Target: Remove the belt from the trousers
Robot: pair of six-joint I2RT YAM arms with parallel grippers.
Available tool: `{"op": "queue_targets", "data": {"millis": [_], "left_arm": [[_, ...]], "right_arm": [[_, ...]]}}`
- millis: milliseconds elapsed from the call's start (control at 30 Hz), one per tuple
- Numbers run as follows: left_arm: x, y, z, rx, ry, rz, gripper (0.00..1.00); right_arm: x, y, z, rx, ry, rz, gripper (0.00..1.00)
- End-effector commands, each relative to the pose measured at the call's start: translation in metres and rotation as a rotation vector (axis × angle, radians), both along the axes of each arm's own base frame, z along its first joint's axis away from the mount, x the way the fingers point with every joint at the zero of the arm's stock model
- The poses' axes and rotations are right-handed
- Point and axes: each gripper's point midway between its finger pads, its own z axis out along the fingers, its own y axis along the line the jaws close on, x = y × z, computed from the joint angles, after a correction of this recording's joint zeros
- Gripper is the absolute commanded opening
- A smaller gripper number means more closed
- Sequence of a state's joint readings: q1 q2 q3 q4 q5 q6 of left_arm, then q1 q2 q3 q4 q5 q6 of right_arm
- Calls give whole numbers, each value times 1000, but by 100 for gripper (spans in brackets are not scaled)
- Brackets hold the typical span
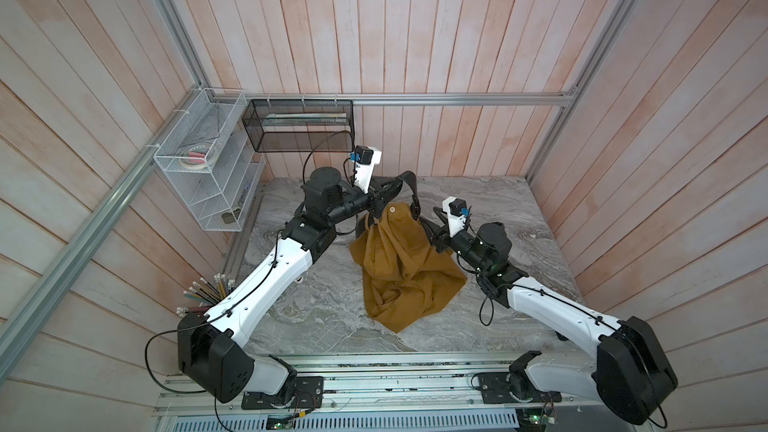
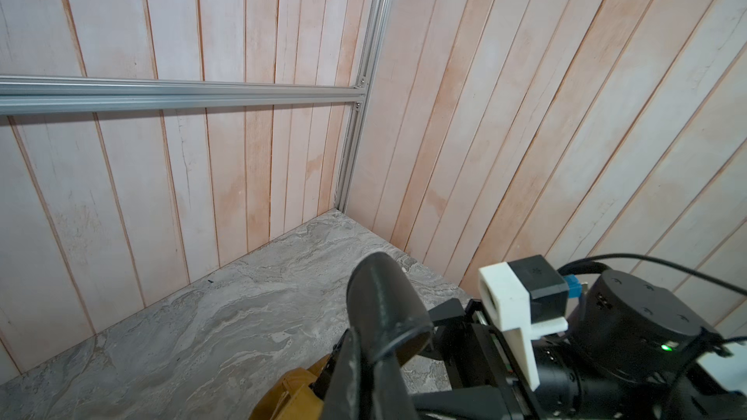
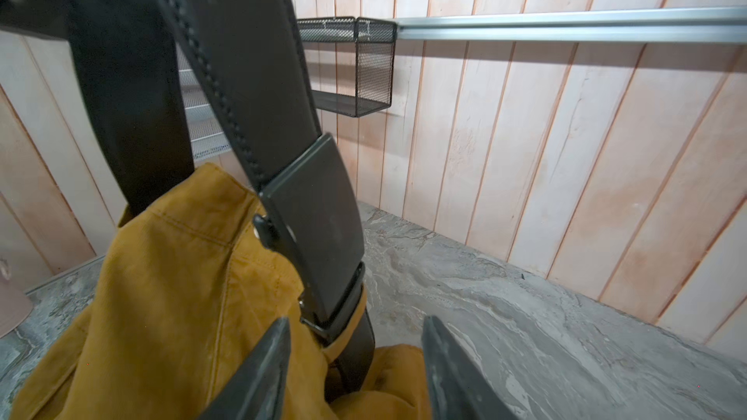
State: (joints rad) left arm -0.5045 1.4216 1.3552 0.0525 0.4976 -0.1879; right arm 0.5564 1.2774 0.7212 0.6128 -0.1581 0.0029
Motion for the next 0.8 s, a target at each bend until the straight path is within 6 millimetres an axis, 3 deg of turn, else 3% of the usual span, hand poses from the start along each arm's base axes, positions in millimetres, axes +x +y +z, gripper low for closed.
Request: {"op": "queue_targets", "data": {"millis": [0,133,233,433,567,767], "left_arm": [[-14,3,46,-87,-127,-34,0],[-15,4,42,-77,-120,-31,0],[-14,5,34,-70,-107,-23,0],[-8,12,2,-57,-54,5,0],[-1,18,-23,-45,-29,30,0],[5,15,-56,-31,-16,31,7]], "right_arm": [[6,14,14,1,-41,38,57],[17,23,27,8,-64,45,56],[24,26,38,18,-82,33,49],[30,14,62,10,-145,-50,0],[37,5,95,-46,-217,-122,0],[31,1,162,-49,-342,-143,0]]}}
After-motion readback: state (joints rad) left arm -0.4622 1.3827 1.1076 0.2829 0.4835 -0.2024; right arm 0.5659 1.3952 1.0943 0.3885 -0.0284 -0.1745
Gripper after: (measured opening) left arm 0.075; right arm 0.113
